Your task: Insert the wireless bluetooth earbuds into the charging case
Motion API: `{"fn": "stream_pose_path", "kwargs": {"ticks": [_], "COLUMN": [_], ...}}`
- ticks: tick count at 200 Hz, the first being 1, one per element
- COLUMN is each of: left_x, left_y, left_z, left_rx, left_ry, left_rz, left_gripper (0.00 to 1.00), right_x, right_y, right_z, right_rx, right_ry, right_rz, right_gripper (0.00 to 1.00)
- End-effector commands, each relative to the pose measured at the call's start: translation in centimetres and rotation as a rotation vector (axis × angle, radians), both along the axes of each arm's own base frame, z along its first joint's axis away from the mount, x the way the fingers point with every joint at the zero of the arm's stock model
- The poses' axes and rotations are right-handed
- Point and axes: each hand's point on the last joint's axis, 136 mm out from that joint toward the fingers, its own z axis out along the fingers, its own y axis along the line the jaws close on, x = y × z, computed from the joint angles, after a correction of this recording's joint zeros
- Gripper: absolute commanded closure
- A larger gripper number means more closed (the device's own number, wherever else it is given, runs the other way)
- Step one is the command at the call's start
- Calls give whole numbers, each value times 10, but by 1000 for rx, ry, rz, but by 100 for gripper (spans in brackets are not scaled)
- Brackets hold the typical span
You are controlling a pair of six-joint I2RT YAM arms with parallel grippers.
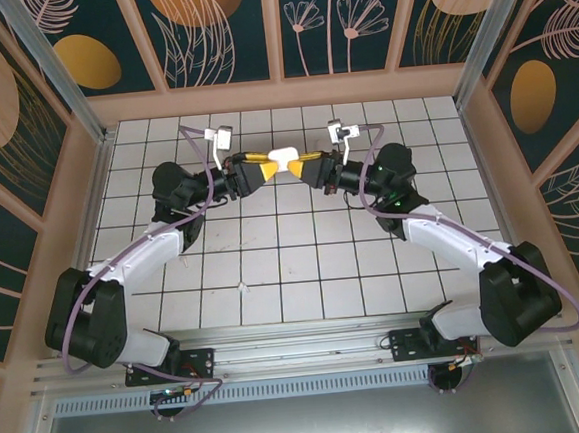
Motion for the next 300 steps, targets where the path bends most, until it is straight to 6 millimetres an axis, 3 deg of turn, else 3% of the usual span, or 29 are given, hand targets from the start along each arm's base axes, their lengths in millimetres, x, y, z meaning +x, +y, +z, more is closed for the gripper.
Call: {"fn": "stream_pose_path", "kwargs": {"ticks": [1, 23, 62, 84, 188, 223, 300], "left_x": [-11, -13, -14, -11, 1, 4, 3], "left_y": [3, 4, 5, 3, 7, 12, 29], "left_z": [20, 21, 21, 19, 9, 10, -10], "left_rx": [-60, -72, -63, -32, 176, 266, 450], "left_ry": [-65, -65, -77, -83, -199, -281, -455], "left_rz": [-35, -41, -33, -15, 130, 194, 296], "left_gripper": [46, 53, 77, 84, 88, 88, 93], "right_x": [-6, -5, -4, -1, -2, -5, -9], "right_y": [6, 9, 10, 10, 8, 2, -6], "right_z": [24, 23, 23, 21, 18, 18, 14], "right_rx": [49, 51, 49, 38, -56, -119, -266], "right_ry": [-87, -84, -84, -81, -106, -134, -168], "right_rz": [29, 31, 25, 14, -21, -59, -91], "right_gripper": [90, 90, 89, 84, 37, 33, 30]}}
